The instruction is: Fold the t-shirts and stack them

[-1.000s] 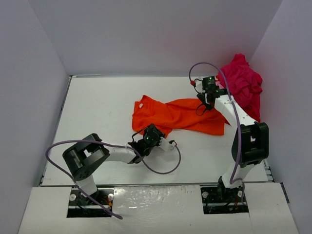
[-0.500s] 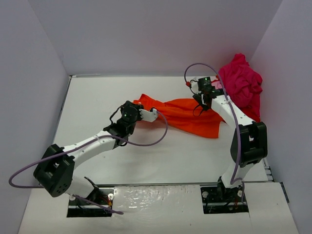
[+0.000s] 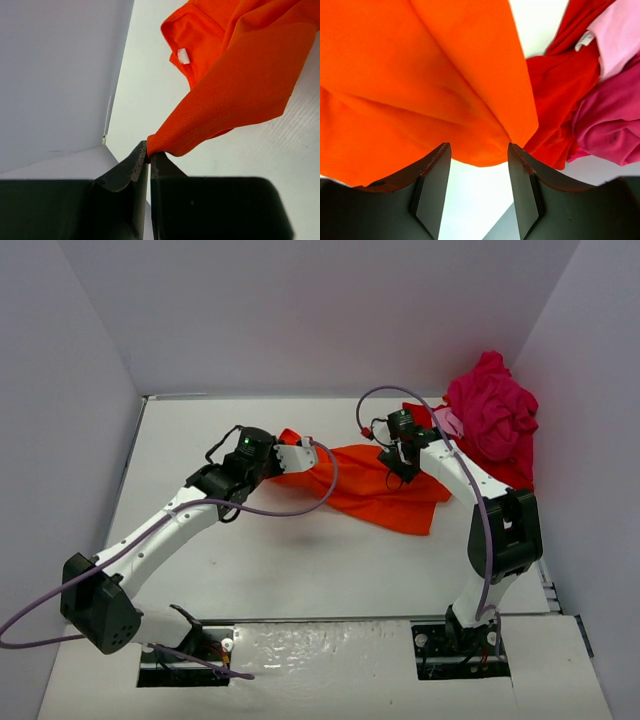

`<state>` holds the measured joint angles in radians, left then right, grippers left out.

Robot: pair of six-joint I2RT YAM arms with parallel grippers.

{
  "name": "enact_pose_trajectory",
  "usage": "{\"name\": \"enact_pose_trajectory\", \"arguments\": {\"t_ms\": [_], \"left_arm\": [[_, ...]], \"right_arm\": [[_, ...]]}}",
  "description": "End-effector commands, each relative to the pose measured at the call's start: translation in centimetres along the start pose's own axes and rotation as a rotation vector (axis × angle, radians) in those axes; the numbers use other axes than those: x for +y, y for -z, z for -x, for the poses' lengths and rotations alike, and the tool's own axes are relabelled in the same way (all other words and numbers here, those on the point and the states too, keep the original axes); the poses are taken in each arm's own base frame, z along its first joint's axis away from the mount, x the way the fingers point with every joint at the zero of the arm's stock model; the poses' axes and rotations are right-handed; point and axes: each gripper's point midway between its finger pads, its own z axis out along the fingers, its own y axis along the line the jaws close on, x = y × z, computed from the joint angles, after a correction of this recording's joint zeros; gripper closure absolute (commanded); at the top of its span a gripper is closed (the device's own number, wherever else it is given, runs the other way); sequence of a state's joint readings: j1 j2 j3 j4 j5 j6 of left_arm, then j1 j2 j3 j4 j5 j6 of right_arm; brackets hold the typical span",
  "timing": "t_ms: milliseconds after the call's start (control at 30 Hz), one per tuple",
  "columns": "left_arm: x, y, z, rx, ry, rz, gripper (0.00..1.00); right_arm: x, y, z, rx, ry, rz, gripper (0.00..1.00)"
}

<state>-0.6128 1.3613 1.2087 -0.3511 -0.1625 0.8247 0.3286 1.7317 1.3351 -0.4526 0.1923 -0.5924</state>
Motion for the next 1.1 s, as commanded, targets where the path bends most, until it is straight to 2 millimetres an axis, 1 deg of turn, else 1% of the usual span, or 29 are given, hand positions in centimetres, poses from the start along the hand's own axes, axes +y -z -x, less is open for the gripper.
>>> {"name": "enact_pose_trajectory", "arguments": {"t_ms": [0, 33, 100, 200, 433, 700, 967, 1033, 1067], "left_arm": [[0.1, -1.0, 0.3, 0.004, 0.023, -0.020, 1.00], [0.0, -1.4, 0.2, 0.009, 0.021, -0.018, 1.00], [-0.1, -1.9, 0.0, 0.018, 0.024, -0.020, 1.00], [0.1, -2.1, -0.2, 0.027, 0.031, -0.016, 1.00], [0.9, -2.2, -0.9, 0.041, 0.053, -0.005, 1.00], [1.0, -2.3, -1.2, 0.051, 0.059, -0.004, 1.00], [1.1, -2.3, -1.8, 0.060, 0.073, 0.006, 1.00], [1.4, -2.2, -1.9, 0.058, 0.079, 0.013, 1.00], [1.6, -2.2, -2.0, 0.056, 0.083, 0.018, 1.00]], "right_arm": [[3.1, 1.9, -3.7, 0.091, 0.073, 0.152, 0.53], [4.3, 1.7, -5.5, 0.147, 0.095, 0.185, 0.54], [5.6, 1.4, -7.9, 0.210, 0.127, 0.211, 0.54], [6.9, 1.2, -10.0, 0.243, 0.140, 0.247, 0.54], [8.4, 1.0, -11.0, 0.266, 0.148, 0.296, 0.53], [10.2, 0.1, -12.3, 0.319, 0.167, 0.352, 0.52], [12.7, -1.2, -13.8, 0.391, 0.203, 0.429, 0.52], [13.5, -1.5, -14.1, 0.401, 0.204, 0.446, 0.53], [13.7, -1.9, -14.1, 0.403, 0.205, 0.439, 0.59]]}}
